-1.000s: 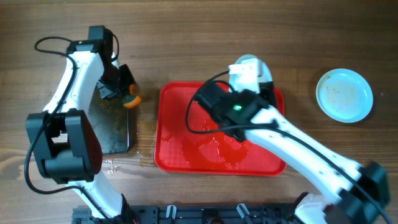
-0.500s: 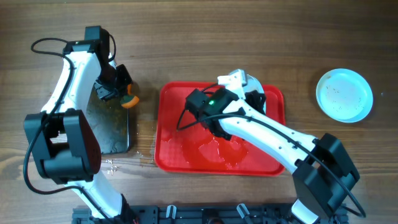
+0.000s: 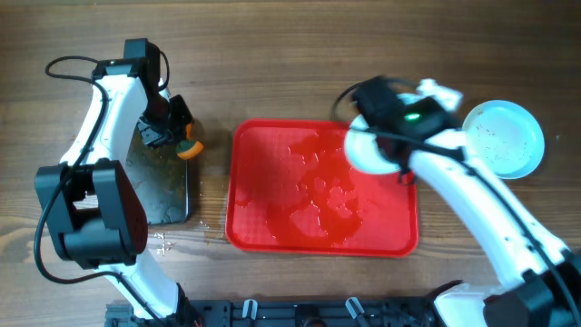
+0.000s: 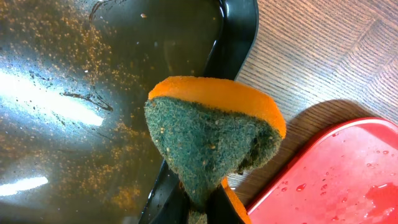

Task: Clean dirty plates on tray and stack at the side
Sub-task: 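Carry the plate right and set it onto the plate stack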

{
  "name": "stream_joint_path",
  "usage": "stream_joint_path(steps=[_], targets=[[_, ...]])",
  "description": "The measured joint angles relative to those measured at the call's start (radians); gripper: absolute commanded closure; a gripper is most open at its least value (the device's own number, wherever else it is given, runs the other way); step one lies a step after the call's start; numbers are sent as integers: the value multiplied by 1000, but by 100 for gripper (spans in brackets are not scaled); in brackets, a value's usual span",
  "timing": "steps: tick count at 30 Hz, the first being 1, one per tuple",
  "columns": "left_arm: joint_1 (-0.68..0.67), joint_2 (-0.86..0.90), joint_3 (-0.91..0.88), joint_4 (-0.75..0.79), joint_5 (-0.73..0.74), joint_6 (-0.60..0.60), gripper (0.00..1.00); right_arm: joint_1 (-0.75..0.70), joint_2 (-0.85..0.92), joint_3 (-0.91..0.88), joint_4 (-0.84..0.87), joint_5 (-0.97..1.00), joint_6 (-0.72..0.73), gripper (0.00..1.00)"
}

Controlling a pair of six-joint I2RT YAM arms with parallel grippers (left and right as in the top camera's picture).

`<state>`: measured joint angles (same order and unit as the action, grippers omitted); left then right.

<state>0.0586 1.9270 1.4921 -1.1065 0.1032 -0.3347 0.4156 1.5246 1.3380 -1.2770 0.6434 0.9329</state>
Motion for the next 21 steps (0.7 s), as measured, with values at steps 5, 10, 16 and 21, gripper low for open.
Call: stream_joint_path(steps=[5, 10, 16, 21], targets=[[0, 0, 0, 0, 0, 0, 96, -354, -24, 1, 86, -177, -132, 95], [0, 0, 0, 0, 0, 0, 96, -730, -21, 2, 169, -334, -245, 95], [0, 0, 0, 0, 0, 0, 96, -951, 42, 2, 199, -407, -322, 95], [0, 0, 0, -11, 0, 0, 96, -984, 174, 2, 234, -427, -326, 95]])
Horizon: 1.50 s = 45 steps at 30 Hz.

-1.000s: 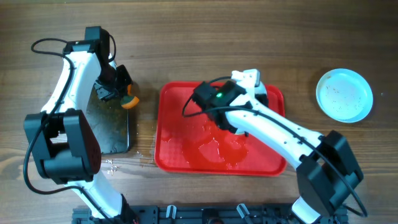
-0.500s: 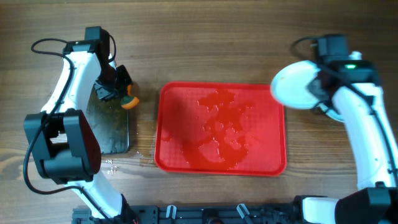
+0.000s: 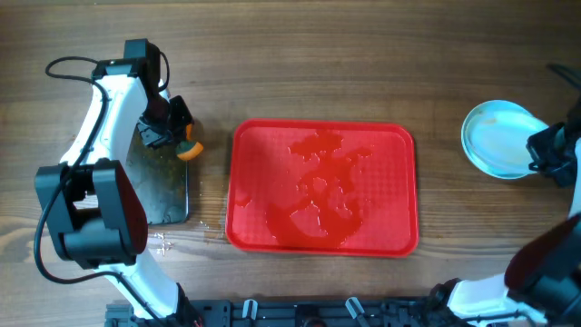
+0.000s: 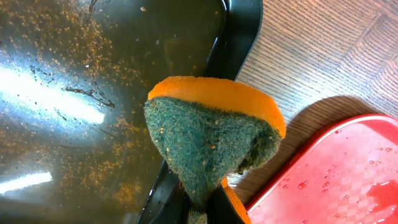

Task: Clean dirty plates on tray and stack at the side
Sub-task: 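Carry the plate right and set it onto the plate stack, then lower the sponge into the black tray and release with the left gripper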

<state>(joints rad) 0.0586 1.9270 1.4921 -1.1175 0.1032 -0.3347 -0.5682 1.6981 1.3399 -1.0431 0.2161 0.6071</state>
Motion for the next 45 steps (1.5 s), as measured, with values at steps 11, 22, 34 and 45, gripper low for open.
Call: stream_joint_path(steps=[11, 22, 34, 45], targets=[[0, 0, 0, 0, 0, 0, 96, 0, 97, 0, 117, -23, 0, 95], [0, 0, 0, -1, 0, 0, 96, 0, 167, 0, 199, -63, -6, 28], [0, -30, 0, 11, -21, 1, 96, 106, 118, 53, 101, -150, -52, 0], [27, -288, 8, -235, -304, -32, 96, 363, -230, 140, -125, -224, -64, 1]])
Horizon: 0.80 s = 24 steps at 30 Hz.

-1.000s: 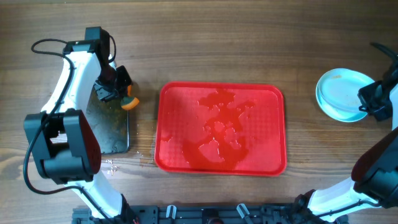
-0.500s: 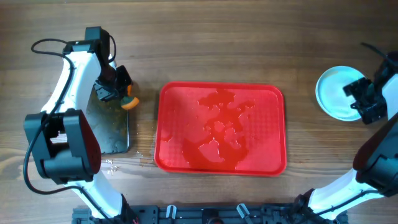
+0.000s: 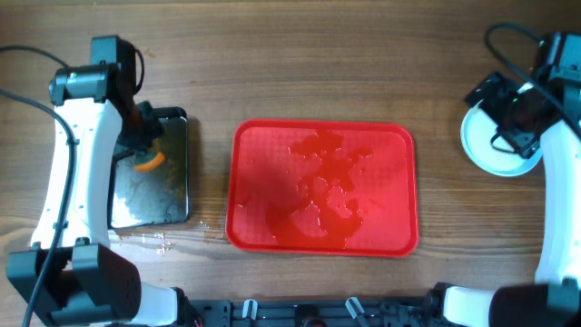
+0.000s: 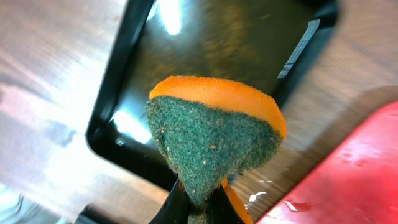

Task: Clean dirty plates on tray and stack at the side
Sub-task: 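Lower the sponge into the black tray and release with the left gripper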

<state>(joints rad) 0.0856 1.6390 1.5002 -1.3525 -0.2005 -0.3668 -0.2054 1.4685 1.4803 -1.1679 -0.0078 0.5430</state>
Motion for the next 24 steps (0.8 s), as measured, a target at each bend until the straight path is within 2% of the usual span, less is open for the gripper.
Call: stream_joint_path(steps=[5, 6, 8, 10, 13, 15, 17, 24], targets=[[79, 1, -121, 55, -50, -48, 96, 131, -114, 0, -99, -34, 0, 1], [107, 4, -155, 94, -48, -51, 92, 163, -134, 0, -117, -37, 0, 0], [151, 13, -199, 161, -28, -53, 76, 224, -162, 0, -143, -42, 1, 1], [183, 24, -225, 217, 4, -43, 70, 278, -183, 0, -159, -48, 2, 1], [197, 54, -234, 267, 44, -29, 21, 340, -208, 0, -164, -52, 10, 1], [197, 71, -234, 293, 72, -21, 4, 367, -214, 0, -171, -52, 17, 1], [197, 74, -234, 301, 85, -13, 0, 377, -214, 0, -172, -52, 20, 1], [188, 58, -233, 303, 163, 14, 0, 380, -221, 0, -113, -51, -47, 1]])
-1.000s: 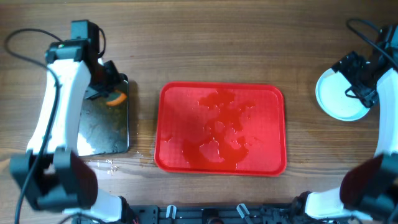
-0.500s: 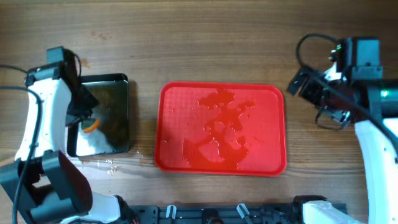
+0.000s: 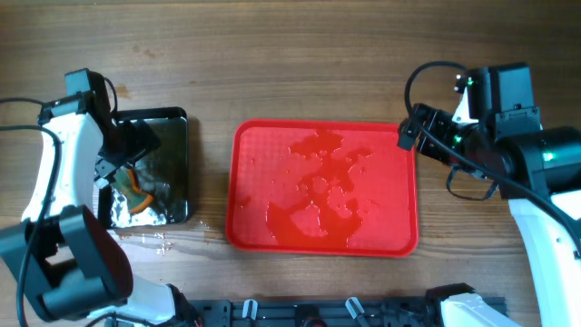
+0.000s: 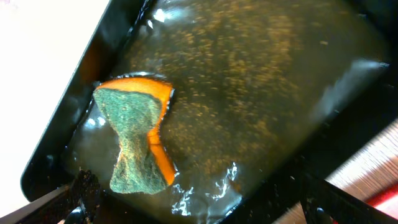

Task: Clean dirty plates on tray and stack at the side
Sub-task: 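Lower the sponge into the black tray and release with the left gripper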

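Observation:
The orange sponge with a green scouring face lies loose in the murky water of the black basin, at its front left part. My left gripper hangs just above the basin, open wide, with its fingertips apart at the frame's lower corners. The red tray holds only puddles and no plate. My right arm's gripper end sits at the tray's right edge. Its jaws do not show. The plate stack is hidden under that arm.
The basin's rim stands a little left of the tray, with spilled water on the wooden table in front of it. A black cable loops over the right arm. A black rail runs along the table's front edge.
My left gripper has opened and the sponge it held above the basin now lies in the water. My right arm has moved from the far right to the tray's right edge, covering the plates.
First my right gripper held a white plate over the tray's right end while my left held the sponge at the basin's right rim. Then the tray was bare and the plate lay on the stack at the right. The sponge was then over the basin, and now lies in it.

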{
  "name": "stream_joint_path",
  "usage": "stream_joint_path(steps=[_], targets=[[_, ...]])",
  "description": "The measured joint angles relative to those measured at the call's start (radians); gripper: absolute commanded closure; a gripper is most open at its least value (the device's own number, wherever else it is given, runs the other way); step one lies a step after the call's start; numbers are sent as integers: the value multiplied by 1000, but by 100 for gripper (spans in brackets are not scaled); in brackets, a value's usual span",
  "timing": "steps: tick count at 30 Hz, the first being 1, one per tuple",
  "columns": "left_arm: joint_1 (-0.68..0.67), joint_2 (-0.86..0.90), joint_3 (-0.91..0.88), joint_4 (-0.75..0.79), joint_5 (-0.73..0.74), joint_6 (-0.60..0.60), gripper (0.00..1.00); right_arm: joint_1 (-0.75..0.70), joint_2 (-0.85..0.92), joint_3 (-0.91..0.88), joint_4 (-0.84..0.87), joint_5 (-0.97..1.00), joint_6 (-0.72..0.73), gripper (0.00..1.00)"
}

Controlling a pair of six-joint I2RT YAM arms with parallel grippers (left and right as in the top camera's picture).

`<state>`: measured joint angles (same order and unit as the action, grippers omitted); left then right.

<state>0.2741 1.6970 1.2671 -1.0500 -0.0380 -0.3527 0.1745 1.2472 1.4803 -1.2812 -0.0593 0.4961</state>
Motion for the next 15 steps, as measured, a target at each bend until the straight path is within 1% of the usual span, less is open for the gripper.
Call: stream_joint_path(steps=[4, 6, 8, 11, 12, 14, 15], targets=[[-74, -126, 12, 22, 25, 77, 0, 0, -40, 0, 88, 0, -110, 1], [-131, -212, 18, 31, 31, 111, 0, 0, -74, 0, 119, 0, -163, 0], [-226, -348, 27, 33, 39, 158, 0, 0, -116, 0, 147, 0, -216, 0], [-299, -459, 29, 36, 36, 191, 0, 0, -163, 0, 183, -8, -284, 0], [-337, -517, 29, 41, 35, 201, 0, 0, -184, 0, 193, -16, -310, 0], [-373, -597, 29, 42, 31, 211, 0, 0, -221, 0, 204, -30, -354, 0], [-391, -663, 29, 42, 23, 214, 0, 0, -248, 0, 206, -39, -384, 0]])
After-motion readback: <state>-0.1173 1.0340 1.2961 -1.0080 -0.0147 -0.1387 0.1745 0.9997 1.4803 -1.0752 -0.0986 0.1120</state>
